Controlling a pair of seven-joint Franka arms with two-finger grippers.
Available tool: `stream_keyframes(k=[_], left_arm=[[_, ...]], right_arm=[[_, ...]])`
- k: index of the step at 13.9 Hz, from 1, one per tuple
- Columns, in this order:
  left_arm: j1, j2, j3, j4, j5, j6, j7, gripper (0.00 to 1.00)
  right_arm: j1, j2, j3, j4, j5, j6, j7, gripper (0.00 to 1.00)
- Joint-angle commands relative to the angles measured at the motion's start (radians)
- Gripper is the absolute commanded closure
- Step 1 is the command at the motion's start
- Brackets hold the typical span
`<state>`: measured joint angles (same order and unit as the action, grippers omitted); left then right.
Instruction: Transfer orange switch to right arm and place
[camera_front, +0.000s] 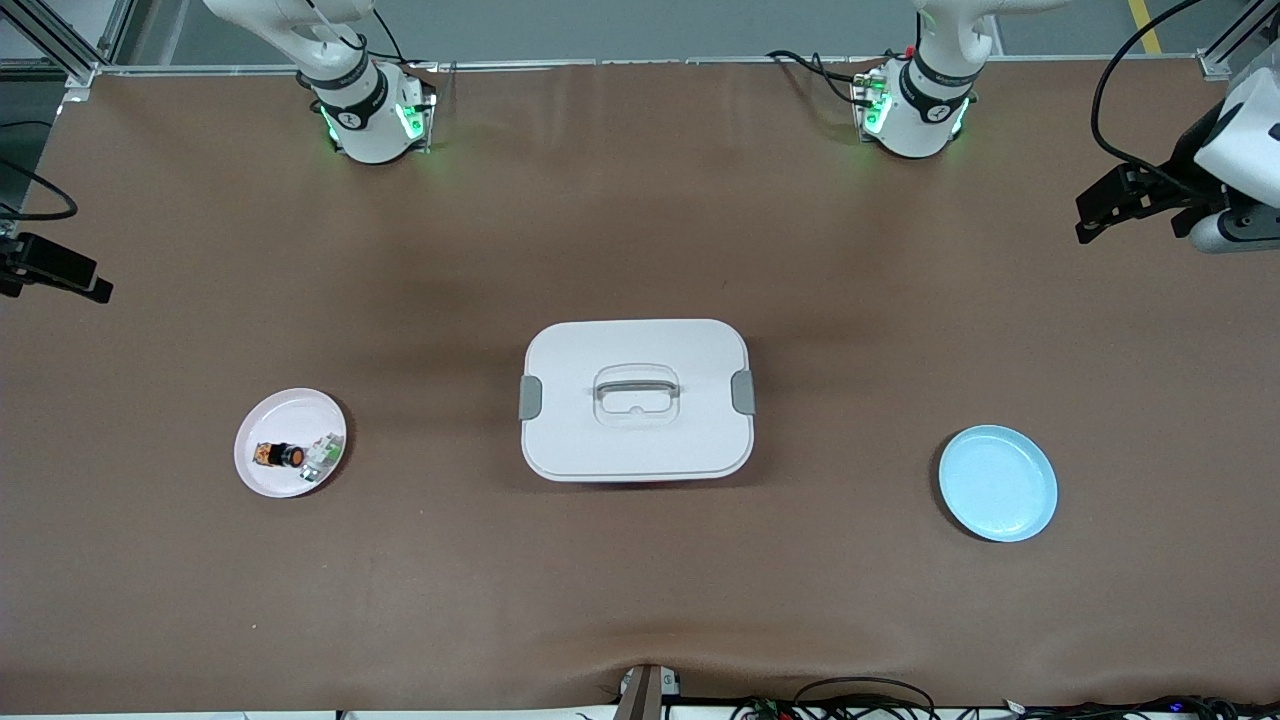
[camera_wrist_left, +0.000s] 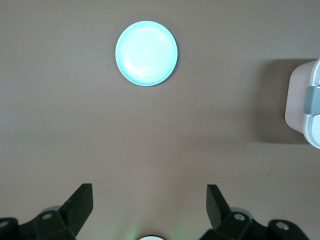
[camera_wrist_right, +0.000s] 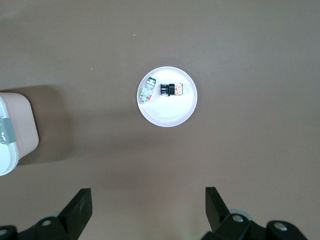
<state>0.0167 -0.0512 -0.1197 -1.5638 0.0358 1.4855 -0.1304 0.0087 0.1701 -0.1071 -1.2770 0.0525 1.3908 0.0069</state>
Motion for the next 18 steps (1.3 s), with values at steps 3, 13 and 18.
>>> stream_keyframes(k=[3, 13, 18], left_arm=[[0.005, -0.01, 0.003, 0.01, -0.013, -0.022, 0.046, 0.0], [0.005, -0.015, 0.003, 0.008, -0.011, -0.039, 0.049, 0.0], [0.006, -0.012, 0.003, 0.011, -0.008, -0.04, 0.051, 0.0]], right_arm=[[0.019, -0.041, -0.009, -0.031, -0.002, 0.0, -0.013, 0.0], [0.013, -0.139, -0.011, -0.194, 0.0, 0.077, -0.013, 0.0], [0.01, -0.138, -0.013, -0.193, 0.0, 0.065, -0.013, 0.0]])
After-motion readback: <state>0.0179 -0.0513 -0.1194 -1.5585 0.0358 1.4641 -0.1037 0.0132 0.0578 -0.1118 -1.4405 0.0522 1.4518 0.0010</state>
